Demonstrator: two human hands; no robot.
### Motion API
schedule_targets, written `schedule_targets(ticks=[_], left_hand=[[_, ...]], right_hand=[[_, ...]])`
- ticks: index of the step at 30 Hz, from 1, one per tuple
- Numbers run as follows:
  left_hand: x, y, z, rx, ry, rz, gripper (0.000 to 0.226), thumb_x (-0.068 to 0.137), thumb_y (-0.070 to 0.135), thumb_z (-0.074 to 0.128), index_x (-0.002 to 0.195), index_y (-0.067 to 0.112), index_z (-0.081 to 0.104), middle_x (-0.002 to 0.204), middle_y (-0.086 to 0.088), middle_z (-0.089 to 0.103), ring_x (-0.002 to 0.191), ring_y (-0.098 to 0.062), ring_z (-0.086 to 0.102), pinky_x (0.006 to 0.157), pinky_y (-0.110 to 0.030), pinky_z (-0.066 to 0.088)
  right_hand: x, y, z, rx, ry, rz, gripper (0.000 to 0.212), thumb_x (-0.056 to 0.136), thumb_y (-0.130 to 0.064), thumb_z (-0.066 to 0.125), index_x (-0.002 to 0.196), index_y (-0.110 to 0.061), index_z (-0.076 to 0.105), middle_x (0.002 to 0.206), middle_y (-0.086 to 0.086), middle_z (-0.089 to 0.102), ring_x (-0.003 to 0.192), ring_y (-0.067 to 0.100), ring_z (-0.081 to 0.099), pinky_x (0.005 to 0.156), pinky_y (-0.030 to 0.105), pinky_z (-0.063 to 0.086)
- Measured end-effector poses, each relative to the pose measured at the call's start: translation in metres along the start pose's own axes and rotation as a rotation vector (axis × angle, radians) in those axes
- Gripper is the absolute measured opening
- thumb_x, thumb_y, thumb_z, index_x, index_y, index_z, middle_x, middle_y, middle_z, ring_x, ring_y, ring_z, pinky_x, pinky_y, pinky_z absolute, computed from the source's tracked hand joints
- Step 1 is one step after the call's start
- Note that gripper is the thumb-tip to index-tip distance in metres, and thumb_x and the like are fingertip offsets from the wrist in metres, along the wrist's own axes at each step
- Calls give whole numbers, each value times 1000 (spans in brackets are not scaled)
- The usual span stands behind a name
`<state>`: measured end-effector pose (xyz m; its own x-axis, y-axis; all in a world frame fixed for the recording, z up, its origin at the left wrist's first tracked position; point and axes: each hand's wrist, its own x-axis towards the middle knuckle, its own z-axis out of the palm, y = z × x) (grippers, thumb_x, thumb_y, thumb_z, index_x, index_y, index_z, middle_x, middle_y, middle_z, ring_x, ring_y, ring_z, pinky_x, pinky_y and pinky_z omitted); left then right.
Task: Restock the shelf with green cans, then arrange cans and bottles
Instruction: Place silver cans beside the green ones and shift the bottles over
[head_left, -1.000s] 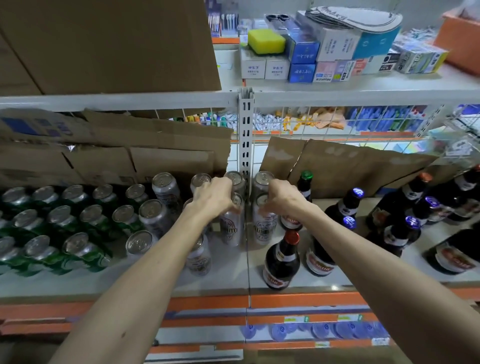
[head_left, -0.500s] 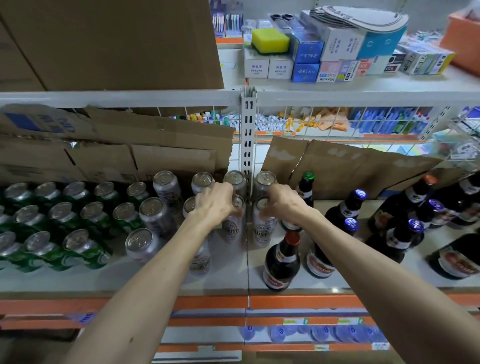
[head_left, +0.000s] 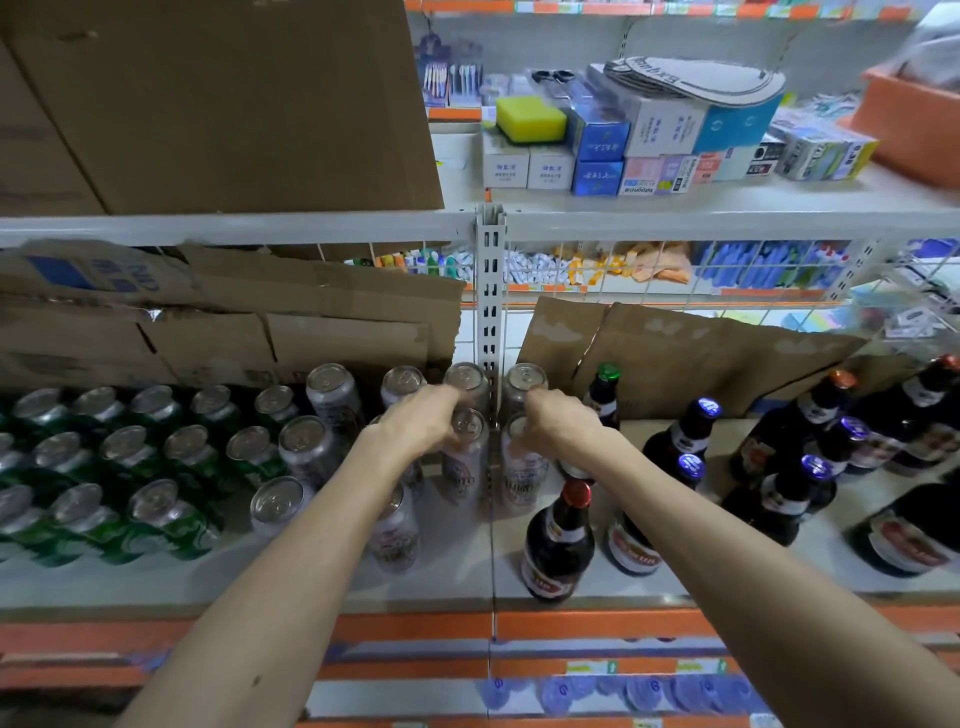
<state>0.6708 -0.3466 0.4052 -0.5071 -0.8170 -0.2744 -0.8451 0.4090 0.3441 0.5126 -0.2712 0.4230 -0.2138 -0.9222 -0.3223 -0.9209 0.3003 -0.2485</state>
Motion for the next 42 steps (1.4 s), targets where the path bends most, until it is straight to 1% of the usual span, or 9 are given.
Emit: schedule_targets(ticks=[4, 9, 11, 17, 22, 25, 31, 39, 42], left_hand=[[-5, 4, -1, 42, 61, -24, 50, 72, 35, 82, 117, 21, 65, 111, -11, 64, 104, -34, 63, 77, -36, 48], [-9, 10, 2, 111, 134, -49, 38, 75, 40, 75, 101, 12, 70, 100, -12, 66, 96, -36, 66, 68, -35, 45], [-9, 11, 5, 121, 148, -55, 38, 76, 41, 73, 100, 11, 69, 100, -14, 66, 96, -37, 65, 66, -34, 42], [-11, 14, 2, 142, 136, -69, 39, 74, 42, 74, 100, 12, 69, 100, -12, 66, 97, -36, 65, 66, -33, 42], [-14, 15, 2, 121, 140, -76, 38, 78, 40, 72, 103, 12, 67, 102, -12, 63, 99, -36, 64, 68, -33, 41], [-16, 16, 0, 125, 140, -70, 36, 77, 39, 72, 101, 12, 67, 100, -12, 63, 98, -36, 64, 67, -33, 41], [-16, 17, -2, 124, 113, -58, 34, 76, 34, 76, 98, 10, 69, 90, -8, 57, 94, -35, 65, 66, -34, 41], [-16, 17, 2, 119, 112, -60, 40, 75, 36, 78, 102, 9, 66, 103, -13, 65, 97, -35, 65, 67, -34, 42], [-18, 21, 0, 138, 152, -38, 48, 74, 40, 78, 107, 10, 62, 110, -12, 65, 102, -35, 64, 70, -35, 43]], right_hand=[[2, -3, 2, -65, 70, 6, 45, 79, -25, 75, 116, -6, 59, 117, 15, 60, 109, 36, 59, 78, 38, 48], [5, 0, 3, -39, 89, -20, 28, 80, -14, 74, 101, -3, 60, 113, 20, 63, 104, 38, 62, 74, 38, 48], [5, 2, 2, -32, 88, -35, 26, 79, -13, 77, 96, -4, 59, 111, 20, 64, 101, 38, 63, 71, 36, 46], [0, 5, -1, -15, 63, -43, 38, 77, -18, 81, 104, -1, 60, 111, 19, 64, 103, 38, 62, 71, 35, 44], [0, 5, -2, -14, 58, -28, 47, 77, -22, 82, 112, -1, 58, 115, 18, 62, 108, 38, 60, 77, 38, 47], [0, 4, -2, -29, 57, -40, 47, 77, -22, 82, 111, 0, 58, 116, 19, 61, 109, 39, 60, 80, 41, 49], [-1, 5, -1, -57, 59, -51, 40, 79, -19, 79, 109, -3, 57, 116, 18, 61, 108, 39, 59, 77, 38, 47], [1, 5, 1, -83, 40, -42, 46, 81, -23, 78, 116, -4, 55, 119, 17, 60, 110, 37, 59, 83, 42, 50], [0, 6, -2, -30, 78, -57, 45, 84, -28, 74, 116, -6, 52, 118, 17, 61, 107, 38, 59, 79, 41, 48]])
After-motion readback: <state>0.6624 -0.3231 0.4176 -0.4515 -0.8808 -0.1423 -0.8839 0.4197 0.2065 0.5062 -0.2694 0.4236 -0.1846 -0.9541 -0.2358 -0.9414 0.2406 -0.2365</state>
